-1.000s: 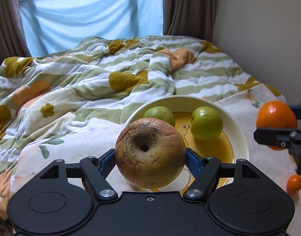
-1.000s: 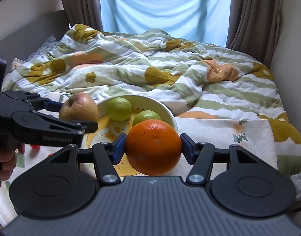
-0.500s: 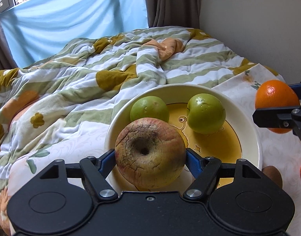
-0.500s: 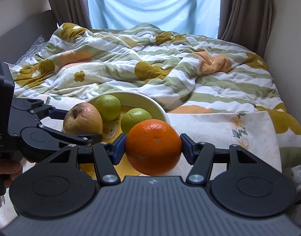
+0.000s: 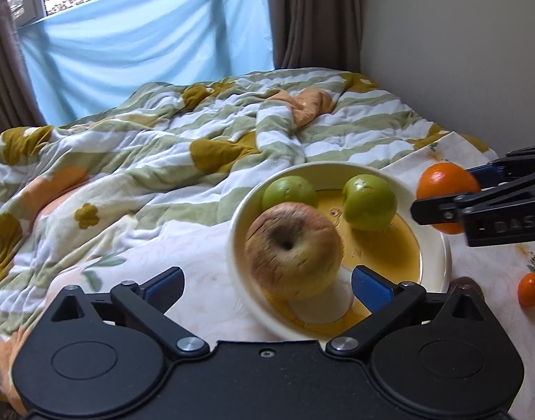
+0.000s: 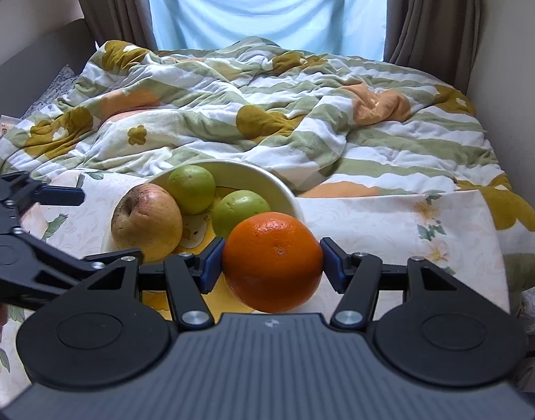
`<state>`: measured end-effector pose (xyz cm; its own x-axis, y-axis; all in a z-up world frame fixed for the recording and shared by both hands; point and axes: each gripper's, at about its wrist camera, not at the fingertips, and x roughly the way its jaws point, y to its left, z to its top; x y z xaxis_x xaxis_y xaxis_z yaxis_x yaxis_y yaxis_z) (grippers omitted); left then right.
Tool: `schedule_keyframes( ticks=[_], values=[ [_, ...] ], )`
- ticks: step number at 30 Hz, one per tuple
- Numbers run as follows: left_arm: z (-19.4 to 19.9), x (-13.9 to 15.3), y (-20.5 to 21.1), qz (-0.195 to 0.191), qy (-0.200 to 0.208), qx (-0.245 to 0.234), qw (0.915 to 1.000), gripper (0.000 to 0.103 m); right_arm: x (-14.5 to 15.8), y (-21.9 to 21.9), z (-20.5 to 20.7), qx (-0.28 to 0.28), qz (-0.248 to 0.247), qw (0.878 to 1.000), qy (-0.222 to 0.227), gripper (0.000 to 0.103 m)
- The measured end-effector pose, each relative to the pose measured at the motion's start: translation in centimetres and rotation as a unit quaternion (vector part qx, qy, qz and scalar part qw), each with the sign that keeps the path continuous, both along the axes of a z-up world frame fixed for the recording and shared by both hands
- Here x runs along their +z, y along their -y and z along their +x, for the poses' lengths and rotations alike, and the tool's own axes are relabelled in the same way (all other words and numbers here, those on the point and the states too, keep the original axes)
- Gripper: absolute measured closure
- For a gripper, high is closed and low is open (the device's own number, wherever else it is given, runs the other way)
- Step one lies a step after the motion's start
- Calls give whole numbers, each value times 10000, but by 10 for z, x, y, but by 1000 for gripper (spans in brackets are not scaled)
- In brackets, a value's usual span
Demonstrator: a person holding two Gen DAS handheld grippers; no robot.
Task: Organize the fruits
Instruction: 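Lower the apple and orange into the bowl and open both tools, then move the left tool to the brown kiwi while the right tool approaches the large orange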
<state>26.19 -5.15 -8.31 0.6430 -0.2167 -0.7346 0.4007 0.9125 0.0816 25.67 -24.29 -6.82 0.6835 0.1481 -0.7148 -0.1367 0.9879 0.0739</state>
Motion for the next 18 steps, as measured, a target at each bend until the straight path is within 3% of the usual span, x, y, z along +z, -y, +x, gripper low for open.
schedule_keyframes(
  ticks=[18],
  values=[
    [-22,0,-31,-158,4,314,9994,0,-42,-40,16,294,6,9993,-237,29]
  ],
)
